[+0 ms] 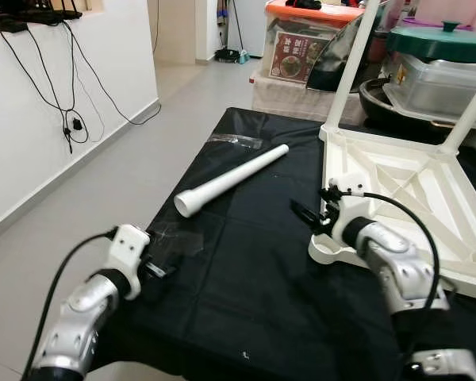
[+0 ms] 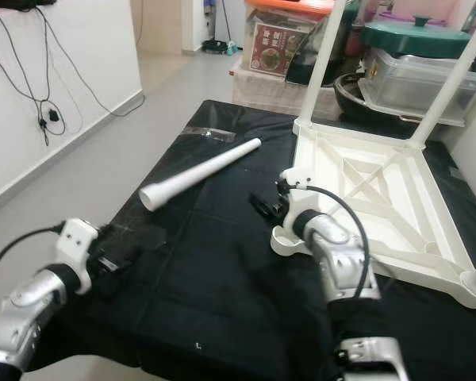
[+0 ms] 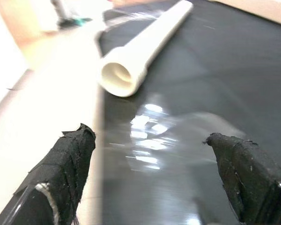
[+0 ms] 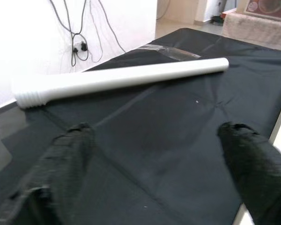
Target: Building children table
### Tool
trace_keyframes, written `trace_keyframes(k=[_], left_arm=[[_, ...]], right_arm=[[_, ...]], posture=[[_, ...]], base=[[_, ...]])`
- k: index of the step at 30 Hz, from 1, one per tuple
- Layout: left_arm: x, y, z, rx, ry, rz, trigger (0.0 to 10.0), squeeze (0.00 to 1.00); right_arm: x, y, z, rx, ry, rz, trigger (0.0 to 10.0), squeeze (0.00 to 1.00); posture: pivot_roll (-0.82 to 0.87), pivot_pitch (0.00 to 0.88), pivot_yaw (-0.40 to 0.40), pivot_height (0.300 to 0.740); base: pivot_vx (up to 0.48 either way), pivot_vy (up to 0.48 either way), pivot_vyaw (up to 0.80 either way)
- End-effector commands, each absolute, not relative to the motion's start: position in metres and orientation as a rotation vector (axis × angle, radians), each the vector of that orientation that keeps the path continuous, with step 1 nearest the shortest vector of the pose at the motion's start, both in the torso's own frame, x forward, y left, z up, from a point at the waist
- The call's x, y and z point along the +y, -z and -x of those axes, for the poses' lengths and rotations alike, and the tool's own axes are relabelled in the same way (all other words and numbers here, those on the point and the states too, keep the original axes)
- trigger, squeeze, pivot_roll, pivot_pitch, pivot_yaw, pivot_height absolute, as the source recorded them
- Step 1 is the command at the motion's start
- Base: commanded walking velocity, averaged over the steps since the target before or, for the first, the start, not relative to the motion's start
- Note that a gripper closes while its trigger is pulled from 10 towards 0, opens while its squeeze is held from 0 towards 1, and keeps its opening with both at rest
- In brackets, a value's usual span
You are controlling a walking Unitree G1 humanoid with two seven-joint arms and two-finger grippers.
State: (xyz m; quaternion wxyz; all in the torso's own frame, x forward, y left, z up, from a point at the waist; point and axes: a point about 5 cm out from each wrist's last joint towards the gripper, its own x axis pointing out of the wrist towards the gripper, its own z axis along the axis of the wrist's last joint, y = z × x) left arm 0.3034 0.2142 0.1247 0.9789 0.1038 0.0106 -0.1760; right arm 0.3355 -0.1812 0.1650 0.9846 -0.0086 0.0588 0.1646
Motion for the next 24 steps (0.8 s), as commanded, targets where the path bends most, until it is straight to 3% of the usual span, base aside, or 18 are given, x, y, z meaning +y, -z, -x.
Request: trace_keyframes(k=[1,13,17,18,19,20,24], left_arm=[[0.218,-0.124,-0.304,0.026,0.34,-0.207,10.0,0.0],[0.198,-0.127,-0.305,-0.016,0.355,-0.116,10.0,0.0],[0.193,-0.124,-0.302,-0.024,0.315,-0.09,10.0,0.0],[0.193,-0.124,-0.301,-0.026,0.309,-0.085,10.0,0.0],[0.193,-0.124,-0.301,-0.026,0.309,-0.085,10.0,0.0],[0.193,-0.124,-0.301,-0.027,0.303,-0.084,10.0,0.0],[0.194,-0.124,-0.302,-0.027,0.296,-0.087,10.0,0.0]], right_arm=[[-0.183,-0.159,-0.331,0.133,-0.305,-0.021,10.0,1.0],[-0.168,-0.142,-0.309,0.131,-0.173,-0.052,10.0,1.0],[-0.169,-0.138,-0.304,0.168,0.008,-0.025,10.0,0.97],[-0.17,-0.136,-0.304,0.19,0.064,-0.018,10.0,0.82],[-0.17,-0.136,-0.304,0.19,0.064,-0.018,10.0,0.82],[-0.17,-0.135,-0.306,0.212,0.093,-0.027,10.0,0.0],[-0.166,-0.137,-0.308,0.232,0.091,-0.086,10.0,0.0]], posture=[[0.13,0.0,-0.087,0.74],[0.1,0.0,-0.072,0.74],[0.11,0.0,-0.077,0.74],[0.11,0.0,-0.077,0.74],[0.11,0.0,-0.077,0.74],[0.11,0.0,-0.075,0.74],[0.11,0.0,-0.074,0.74]], base=[[0.0,0.0,0.0],[0.0,0.0,0.0],[0.0,0.0,0.0],[0.0,0.0,0.0],[0.0,0.0,0.0],[0.0,0.0,0.0],[0.0,0.0,0.0]])
